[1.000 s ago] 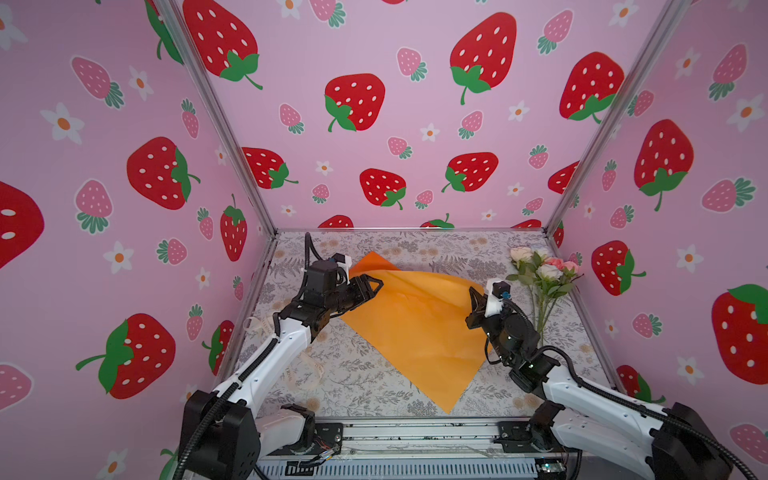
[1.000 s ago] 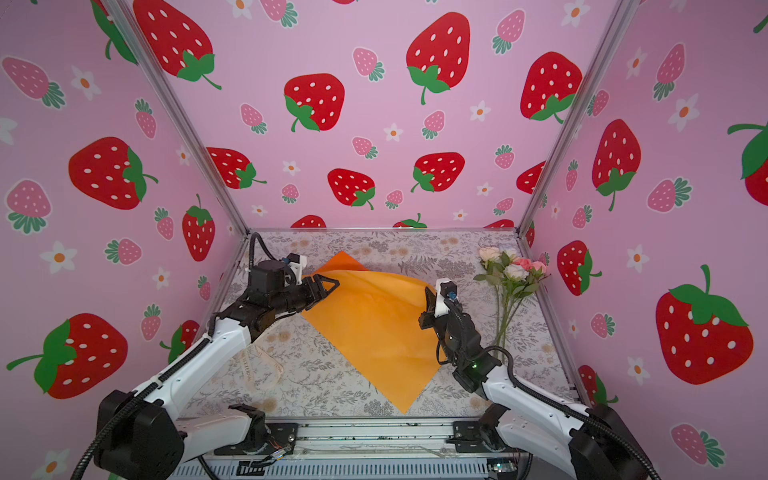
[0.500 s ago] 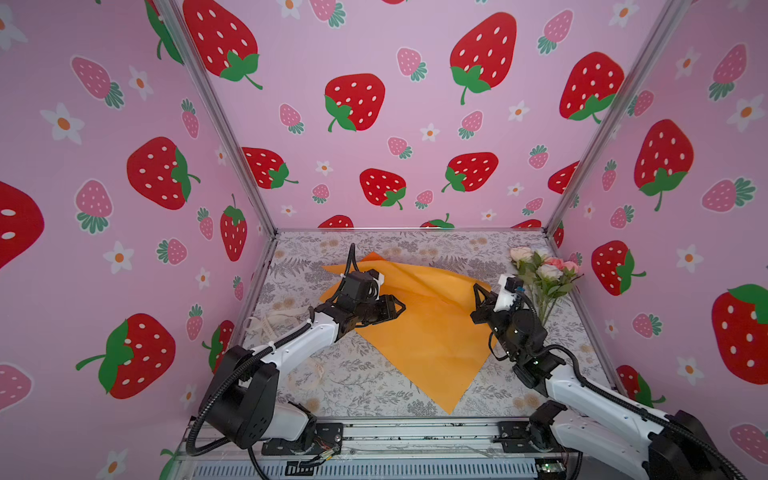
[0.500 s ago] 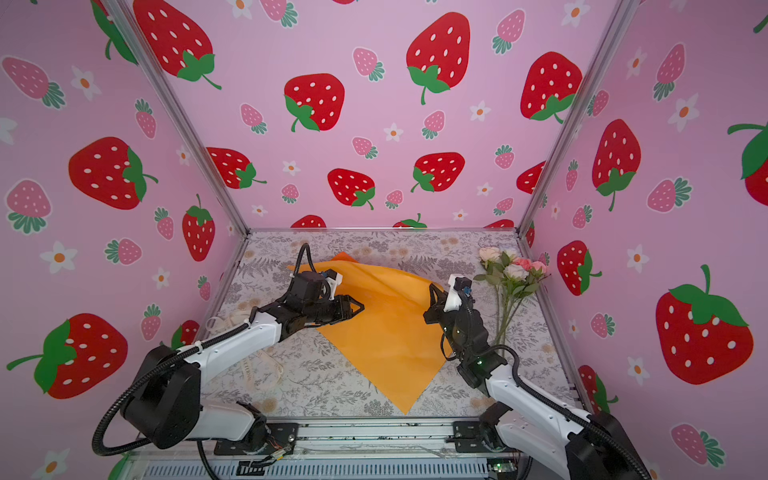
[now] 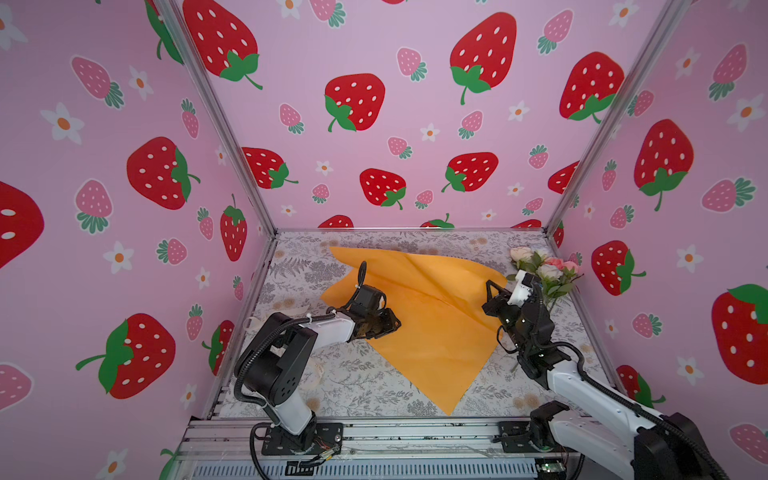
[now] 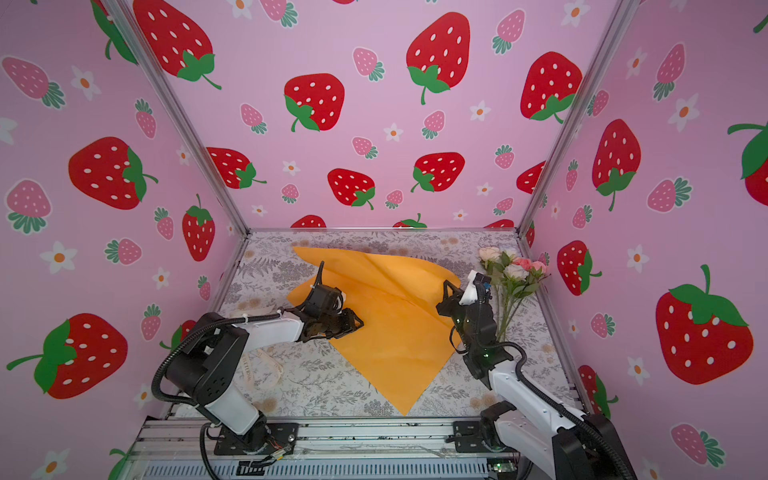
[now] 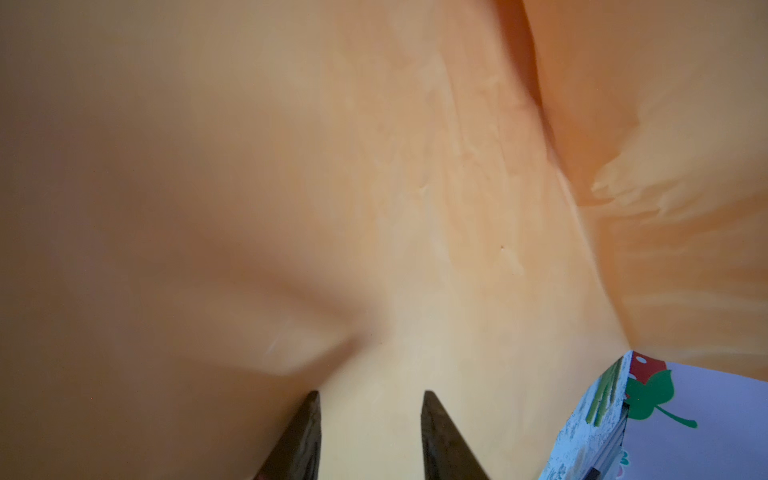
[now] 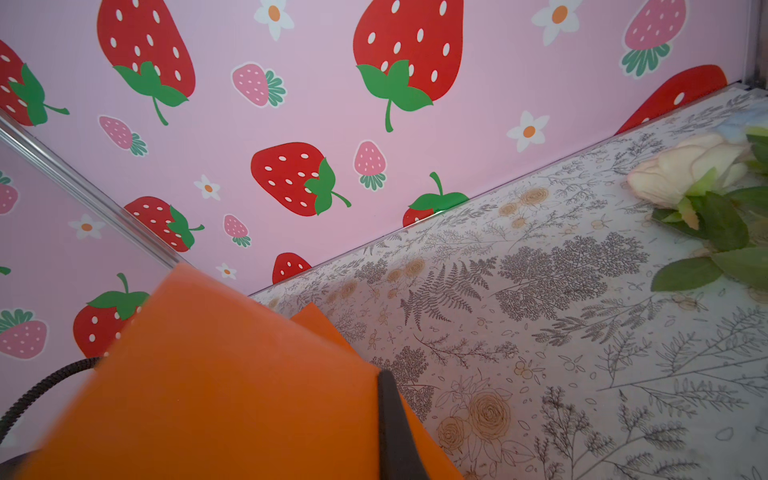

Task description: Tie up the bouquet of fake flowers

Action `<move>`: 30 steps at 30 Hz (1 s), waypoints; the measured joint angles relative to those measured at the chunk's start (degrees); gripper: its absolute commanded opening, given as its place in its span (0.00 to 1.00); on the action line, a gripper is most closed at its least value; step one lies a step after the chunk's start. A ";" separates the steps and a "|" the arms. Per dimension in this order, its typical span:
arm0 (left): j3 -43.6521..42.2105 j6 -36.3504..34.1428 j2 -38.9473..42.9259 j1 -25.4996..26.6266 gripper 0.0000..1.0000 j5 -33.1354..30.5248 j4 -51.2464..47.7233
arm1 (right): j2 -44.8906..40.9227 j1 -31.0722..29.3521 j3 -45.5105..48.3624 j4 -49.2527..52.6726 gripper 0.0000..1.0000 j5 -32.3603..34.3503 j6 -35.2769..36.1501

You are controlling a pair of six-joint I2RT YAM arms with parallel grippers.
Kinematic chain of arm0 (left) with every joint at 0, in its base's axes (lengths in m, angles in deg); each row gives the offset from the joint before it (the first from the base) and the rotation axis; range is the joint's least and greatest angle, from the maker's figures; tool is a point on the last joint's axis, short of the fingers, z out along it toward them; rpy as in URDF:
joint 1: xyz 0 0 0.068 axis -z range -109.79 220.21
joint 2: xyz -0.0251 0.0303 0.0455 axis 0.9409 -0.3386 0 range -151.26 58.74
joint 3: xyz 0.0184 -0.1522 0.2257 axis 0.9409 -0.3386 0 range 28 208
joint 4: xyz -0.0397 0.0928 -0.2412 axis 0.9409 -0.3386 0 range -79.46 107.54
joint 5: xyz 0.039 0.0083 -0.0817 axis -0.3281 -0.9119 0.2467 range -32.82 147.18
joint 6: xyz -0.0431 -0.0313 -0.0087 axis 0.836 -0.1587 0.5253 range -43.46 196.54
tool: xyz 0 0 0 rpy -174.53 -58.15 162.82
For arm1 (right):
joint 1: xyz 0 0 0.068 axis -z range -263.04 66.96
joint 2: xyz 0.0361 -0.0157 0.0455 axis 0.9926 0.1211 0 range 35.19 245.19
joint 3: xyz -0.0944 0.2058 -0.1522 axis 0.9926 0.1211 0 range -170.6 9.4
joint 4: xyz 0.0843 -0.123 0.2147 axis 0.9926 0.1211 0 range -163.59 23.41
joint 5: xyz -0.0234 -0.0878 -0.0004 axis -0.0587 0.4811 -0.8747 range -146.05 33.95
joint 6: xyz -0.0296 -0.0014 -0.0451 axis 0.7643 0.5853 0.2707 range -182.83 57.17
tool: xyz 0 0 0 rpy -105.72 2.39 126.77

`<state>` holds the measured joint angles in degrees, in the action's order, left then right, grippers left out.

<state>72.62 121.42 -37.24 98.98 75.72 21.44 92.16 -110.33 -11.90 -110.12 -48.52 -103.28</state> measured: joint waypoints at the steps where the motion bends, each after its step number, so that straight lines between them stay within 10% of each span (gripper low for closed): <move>1: -0.09 0.13 0.00 0.00 0.41 -0.20 0.09 | 0.28 1.03 -0.22 0.59 0.00 -0.70 -0.39; 16: -7.87 4.02 3.78 -3.54 0.39 -2.43 7.21 | 10.49 24.09 -5.79 4.00 0.00 -13.81 -3.58; 30: -13.73 7.10 7.93 -8.94 0.39 -2.64 11.10 | 40.15 25.97 -17.33 0.74 0.00 -28.89 -3.02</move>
<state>58.90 128.52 -29.31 90.05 73.08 32.55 132.32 -84.37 -29.23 -109.38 -77.42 -106.30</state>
